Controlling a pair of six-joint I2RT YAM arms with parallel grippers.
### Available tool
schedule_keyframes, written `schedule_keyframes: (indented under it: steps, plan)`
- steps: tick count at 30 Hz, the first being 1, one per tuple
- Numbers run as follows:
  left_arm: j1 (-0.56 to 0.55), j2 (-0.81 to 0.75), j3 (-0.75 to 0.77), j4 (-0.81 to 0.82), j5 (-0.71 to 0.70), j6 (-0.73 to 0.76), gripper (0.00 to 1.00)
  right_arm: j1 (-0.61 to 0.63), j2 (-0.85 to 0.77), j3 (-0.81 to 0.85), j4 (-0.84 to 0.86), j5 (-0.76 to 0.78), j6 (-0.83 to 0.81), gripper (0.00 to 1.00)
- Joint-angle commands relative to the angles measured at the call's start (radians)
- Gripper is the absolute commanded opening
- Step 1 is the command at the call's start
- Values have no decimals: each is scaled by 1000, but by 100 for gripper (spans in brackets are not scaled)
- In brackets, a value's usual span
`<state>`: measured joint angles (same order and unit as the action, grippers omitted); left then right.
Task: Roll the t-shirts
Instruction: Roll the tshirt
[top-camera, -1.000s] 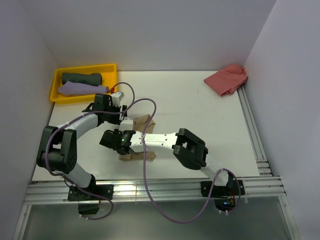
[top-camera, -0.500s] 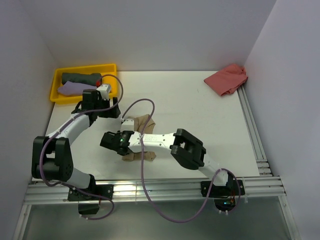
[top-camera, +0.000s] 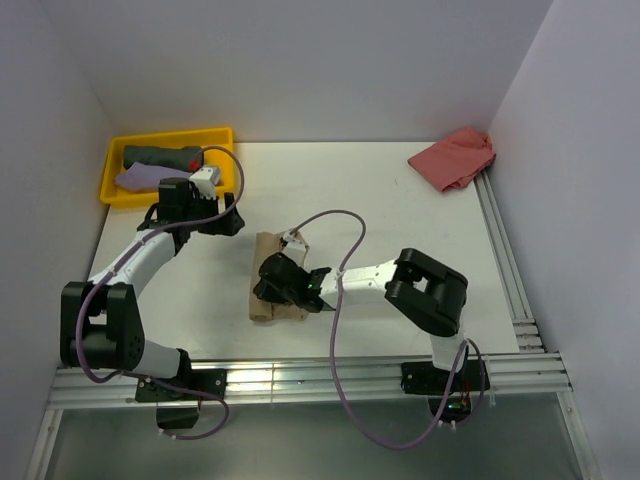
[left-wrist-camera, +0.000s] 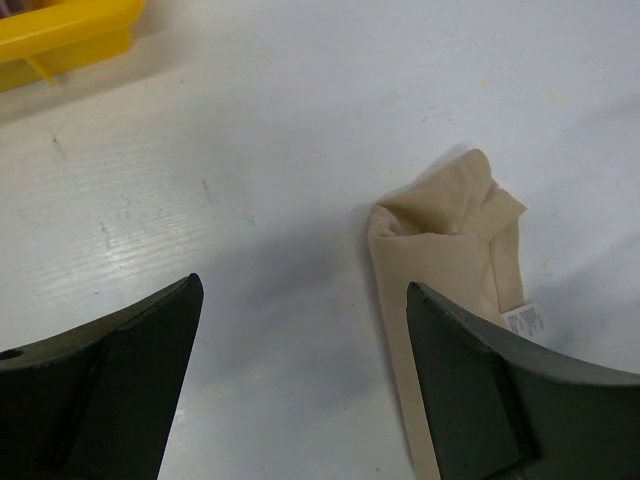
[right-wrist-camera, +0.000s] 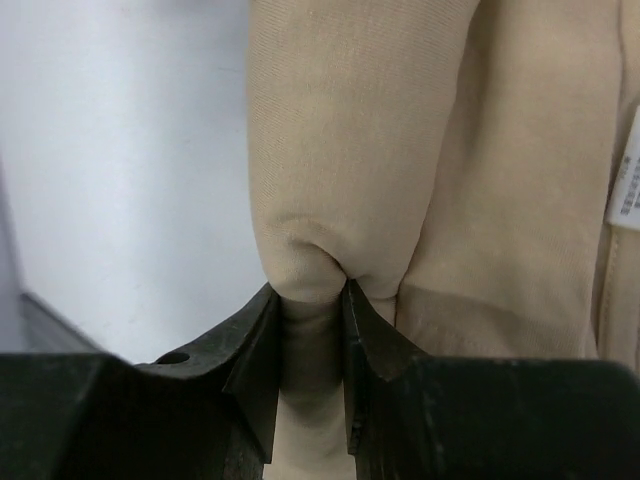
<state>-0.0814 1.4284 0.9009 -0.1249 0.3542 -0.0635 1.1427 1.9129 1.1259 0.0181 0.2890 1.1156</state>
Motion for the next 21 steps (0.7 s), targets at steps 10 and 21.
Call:
schedule_keyframes:
  steps: [10, 21]
  plan:
    - [-27, 76, -13, -28, 126, 53, 87, -109, 49, -236, 678, -390, 58, 13]
    - [-124, 201, 52, -88, -13, 88, 71, -146, 107, -241, 673, -432, 108, 29]
